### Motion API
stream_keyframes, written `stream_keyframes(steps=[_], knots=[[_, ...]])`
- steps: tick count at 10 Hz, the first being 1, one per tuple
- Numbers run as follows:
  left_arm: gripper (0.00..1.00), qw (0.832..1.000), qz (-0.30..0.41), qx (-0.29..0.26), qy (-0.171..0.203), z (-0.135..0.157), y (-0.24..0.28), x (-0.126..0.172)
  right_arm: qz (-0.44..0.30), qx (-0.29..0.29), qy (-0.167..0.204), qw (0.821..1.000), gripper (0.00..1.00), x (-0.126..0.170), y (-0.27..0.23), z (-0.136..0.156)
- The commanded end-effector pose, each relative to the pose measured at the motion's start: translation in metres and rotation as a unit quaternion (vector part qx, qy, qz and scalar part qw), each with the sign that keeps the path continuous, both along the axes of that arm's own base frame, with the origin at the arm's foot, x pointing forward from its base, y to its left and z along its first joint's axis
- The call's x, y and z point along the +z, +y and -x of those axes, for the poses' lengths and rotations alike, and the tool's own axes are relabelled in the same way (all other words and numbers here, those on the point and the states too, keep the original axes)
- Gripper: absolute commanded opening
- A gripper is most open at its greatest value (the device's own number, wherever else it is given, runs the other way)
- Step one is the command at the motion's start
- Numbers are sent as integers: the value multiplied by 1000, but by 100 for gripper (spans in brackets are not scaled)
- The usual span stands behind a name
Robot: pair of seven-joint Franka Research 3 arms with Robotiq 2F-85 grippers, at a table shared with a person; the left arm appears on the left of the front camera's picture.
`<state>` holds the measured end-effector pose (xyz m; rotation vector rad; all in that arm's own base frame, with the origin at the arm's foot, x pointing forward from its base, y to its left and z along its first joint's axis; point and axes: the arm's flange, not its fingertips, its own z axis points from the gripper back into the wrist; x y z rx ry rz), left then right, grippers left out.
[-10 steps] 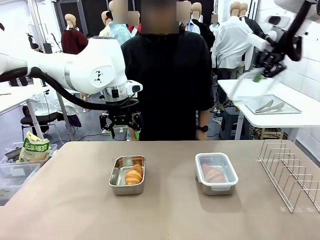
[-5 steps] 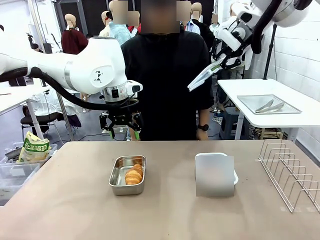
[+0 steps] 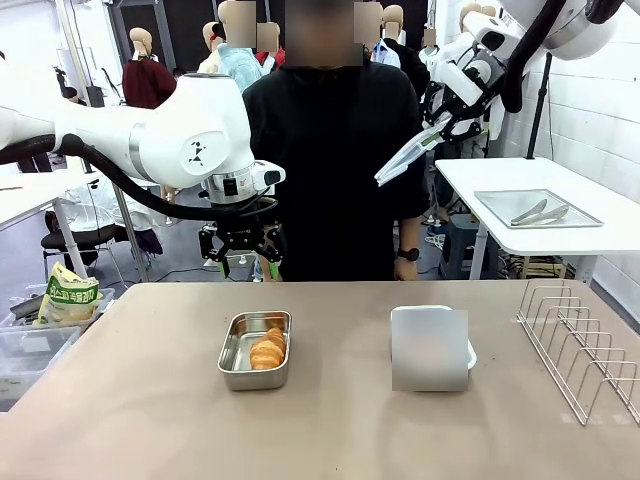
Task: Place the bread in airtight containers.
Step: Pick up one Airtight Container lid and hand it to the human, then release when the human grabs the Airtight Container lid.
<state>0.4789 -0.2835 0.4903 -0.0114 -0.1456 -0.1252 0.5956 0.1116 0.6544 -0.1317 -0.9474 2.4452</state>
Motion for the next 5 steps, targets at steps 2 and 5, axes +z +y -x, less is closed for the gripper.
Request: stream_keyframes(steps=[2, 5], knots=[[100, 1000, 1, 0, -2, 0, 0, 1, 2, -2, -7, 1000, 0, 2, 1, 0], [100, 1000, 1, 0, -2, 0, 0, 1, 2, -2, -7, 1000, 0, 2, 1, 0]])
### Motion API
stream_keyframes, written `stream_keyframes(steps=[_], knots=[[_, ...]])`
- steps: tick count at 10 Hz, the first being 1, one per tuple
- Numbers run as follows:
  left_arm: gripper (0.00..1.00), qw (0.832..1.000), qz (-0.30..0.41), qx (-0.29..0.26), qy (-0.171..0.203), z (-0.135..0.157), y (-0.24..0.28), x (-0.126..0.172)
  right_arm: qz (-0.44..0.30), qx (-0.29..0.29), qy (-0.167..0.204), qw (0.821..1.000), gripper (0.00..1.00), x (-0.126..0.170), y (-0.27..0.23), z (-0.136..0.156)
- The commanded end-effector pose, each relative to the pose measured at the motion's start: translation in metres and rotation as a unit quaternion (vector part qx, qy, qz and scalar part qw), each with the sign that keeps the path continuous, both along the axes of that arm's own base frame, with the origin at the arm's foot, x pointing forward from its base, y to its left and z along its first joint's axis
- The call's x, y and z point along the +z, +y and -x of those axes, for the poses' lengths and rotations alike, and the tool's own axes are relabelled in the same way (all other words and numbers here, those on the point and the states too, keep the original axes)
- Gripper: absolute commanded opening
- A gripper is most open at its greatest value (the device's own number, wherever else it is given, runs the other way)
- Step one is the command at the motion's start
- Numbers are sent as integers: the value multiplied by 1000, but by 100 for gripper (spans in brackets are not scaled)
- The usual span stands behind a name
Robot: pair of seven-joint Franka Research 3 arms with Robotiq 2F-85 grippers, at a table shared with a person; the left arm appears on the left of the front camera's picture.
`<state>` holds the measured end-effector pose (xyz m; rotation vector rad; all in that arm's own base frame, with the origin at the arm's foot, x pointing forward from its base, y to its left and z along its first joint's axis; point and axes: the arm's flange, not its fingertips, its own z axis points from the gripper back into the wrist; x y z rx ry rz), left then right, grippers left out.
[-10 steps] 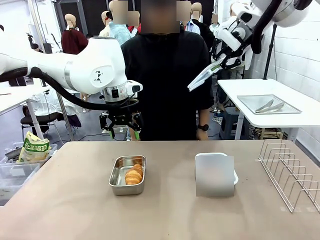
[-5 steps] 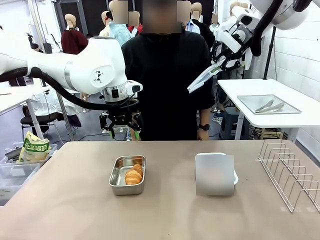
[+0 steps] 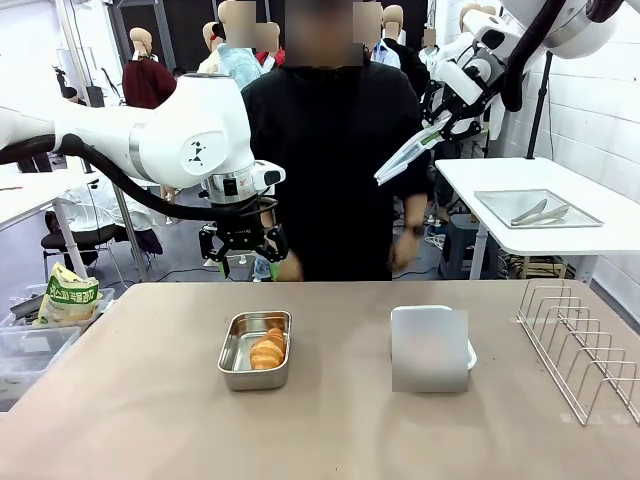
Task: Place the bread in airtight containers.
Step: Release when the human grabs the Airtight Container lid.
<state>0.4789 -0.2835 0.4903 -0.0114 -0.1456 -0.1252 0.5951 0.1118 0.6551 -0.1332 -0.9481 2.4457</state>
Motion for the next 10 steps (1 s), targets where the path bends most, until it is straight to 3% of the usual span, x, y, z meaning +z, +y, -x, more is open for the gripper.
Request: stream_keyframes(steps=[1, 10], knots=[[100, 1000, 1, 0, -2, 0, 0, 1, 2, -2, -6, 1000, 0, 2, 1, 0], [100, 1000, 1, 0, -2, 0, 0, 1, 2, -2, -6, 1000, 0, 2, 1, 0]])
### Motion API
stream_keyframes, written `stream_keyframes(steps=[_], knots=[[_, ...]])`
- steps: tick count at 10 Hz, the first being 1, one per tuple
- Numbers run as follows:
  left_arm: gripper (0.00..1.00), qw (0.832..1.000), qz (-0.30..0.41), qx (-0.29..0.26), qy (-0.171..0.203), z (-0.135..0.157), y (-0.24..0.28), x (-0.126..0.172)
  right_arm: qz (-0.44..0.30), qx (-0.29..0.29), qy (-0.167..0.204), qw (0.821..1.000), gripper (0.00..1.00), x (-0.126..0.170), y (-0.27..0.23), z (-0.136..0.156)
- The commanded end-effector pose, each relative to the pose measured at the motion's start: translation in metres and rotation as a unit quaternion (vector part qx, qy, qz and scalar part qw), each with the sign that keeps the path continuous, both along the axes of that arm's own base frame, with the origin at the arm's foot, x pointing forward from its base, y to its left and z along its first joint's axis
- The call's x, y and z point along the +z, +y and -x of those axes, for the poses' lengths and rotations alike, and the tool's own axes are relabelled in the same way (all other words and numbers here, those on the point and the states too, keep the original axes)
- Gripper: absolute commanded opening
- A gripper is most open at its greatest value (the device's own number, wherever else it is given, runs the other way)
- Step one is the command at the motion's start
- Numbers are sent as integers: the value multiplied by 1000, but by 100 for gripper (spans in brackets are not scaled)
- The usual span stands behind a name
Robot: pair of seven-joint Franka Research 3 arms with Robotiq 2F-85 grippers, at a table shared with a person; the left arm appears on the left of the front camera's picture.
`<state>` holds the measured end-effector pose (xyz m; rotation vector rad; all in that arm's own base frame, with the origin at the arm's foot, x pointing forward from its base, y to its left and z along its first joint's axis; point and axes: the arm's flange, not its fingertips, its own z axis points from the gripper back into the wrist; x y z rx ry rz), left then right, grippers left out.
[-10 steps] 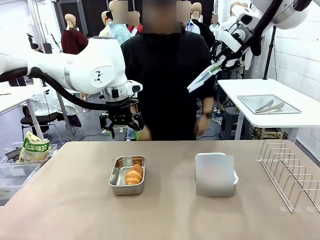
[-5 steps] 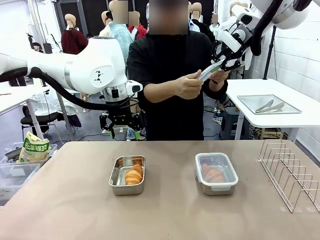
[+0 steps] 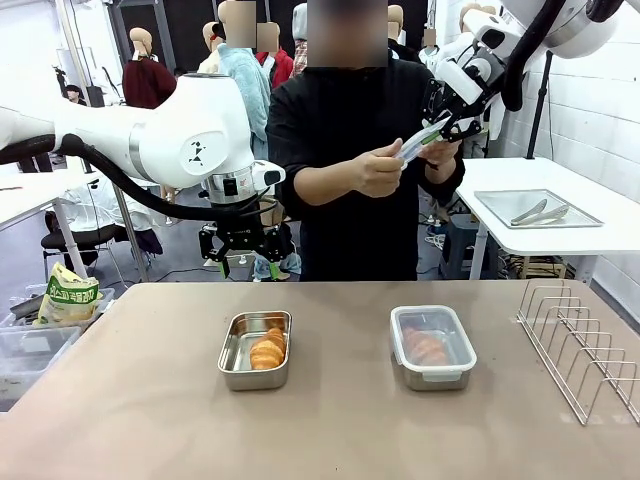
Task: Place the bread in airtight containers.
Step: Release when the human grabs the Airtight Container lid.
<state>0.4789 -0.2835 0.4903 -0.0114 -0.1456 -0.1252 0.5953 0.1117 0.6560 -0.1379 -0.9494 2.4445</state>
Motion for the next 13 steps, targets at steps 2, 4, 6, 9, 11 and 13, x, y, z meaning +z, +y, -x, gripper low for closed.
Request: stream_keyframes(steps=[2, 4, 6, 9, 11, 13], knots=[[100, 1000, 1, 0, -2, 0, 0, 1, 3, -1, -5, 1000, 0, 1, 1, 0], [100, 1000, 1, 0, -2, 0, 0, 1, 3, -1, -5, 1000, 0, 1, 1, 0], [100, 1000, 1, 0, -2, 0, 0, 1, 5, 2, 2, 1000, 0, 3, 1, 2], [100, 1000, 1, 0, -2, 0, 0, 1, 27, -10, -10, 1000, 57, 6, 5, 4], [100, 1000, 1, 0, -2, 0, 0, 1, 35, -19, -13, 999, 95, 6, 7, 4], [100, 1000, 1, 0, -2, 0, 0, 1, 40, -21, -8, 999, 100, 6, 8, 4]])
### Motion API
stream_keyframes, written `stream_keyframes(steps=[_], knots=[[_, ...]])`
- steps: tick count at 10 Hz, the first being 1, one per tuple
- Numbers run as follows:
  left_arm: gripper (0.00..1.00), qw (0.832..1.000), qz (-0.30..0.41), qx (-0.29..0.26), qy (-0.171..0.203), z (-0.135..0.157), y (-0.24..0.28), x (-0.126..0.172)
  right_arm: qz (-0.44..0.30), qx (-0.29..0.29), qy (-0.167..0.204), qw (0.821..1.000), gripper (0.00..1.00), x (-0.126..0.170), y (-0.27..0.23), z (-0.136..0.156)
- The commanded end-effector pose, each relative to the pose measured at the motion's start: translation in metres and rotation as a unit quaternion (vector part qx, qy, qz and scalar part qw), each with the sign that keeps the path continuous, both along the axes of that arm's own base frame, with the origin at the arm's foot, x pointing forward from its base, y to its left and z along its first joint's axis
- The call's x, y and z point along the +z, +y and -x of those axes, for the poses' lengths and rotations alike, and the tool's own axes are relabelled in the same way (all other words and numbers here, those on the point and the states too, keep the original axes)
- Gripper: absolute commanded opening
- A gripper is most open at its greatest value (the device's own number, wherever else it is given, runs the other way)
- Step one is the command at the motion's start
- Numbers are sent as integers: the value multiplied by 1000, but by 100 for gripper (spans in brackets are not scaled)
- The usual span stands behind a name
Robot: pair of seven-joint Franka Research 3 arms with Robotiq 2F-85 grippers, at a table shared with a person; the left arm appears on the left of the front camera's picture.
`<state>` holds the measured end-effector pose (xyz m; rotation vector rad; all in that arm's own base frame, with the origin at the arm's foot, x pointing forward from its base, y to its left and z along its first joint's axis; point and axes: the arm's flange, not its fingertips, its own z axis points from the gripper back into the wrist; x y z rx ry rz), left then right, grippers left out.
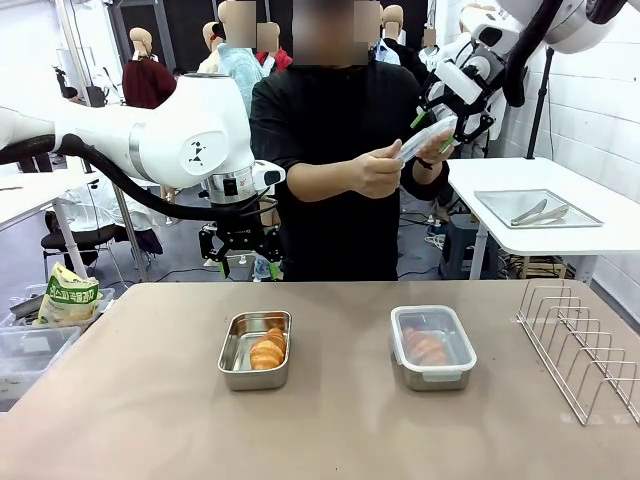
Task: Place the bread in airtight containers.
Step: Release when the human grabs the Airtight Container lid.
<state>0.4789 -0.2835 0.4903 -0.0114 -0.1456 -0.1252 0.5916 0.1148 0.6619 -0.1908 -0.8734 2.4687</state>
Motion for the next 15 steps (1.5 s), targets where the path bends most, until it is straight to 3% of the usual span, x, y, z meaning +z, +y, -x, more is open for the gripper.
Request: stream_keyframes(steps=[1, 5, 6, 15], knots=[[100, 1000, 1, 0, -2, 0, 0, 1, 9, -17, 3, 1000, 100, -1, 5, 0], [100, 1000, 1, 0, -2, 0, 0, 1, 24, -9, 24, 999, 100, -3, 13, -6], [100, 1000, 1, 0, -2, 0, 0, 1, 9, -5, 6, 1000, 100, -2, 3, 0], [100, 1000, 1, 0, -2, 0, 0, 1, 9, -5, 6, 1000, 100, -2, 3, 0]])
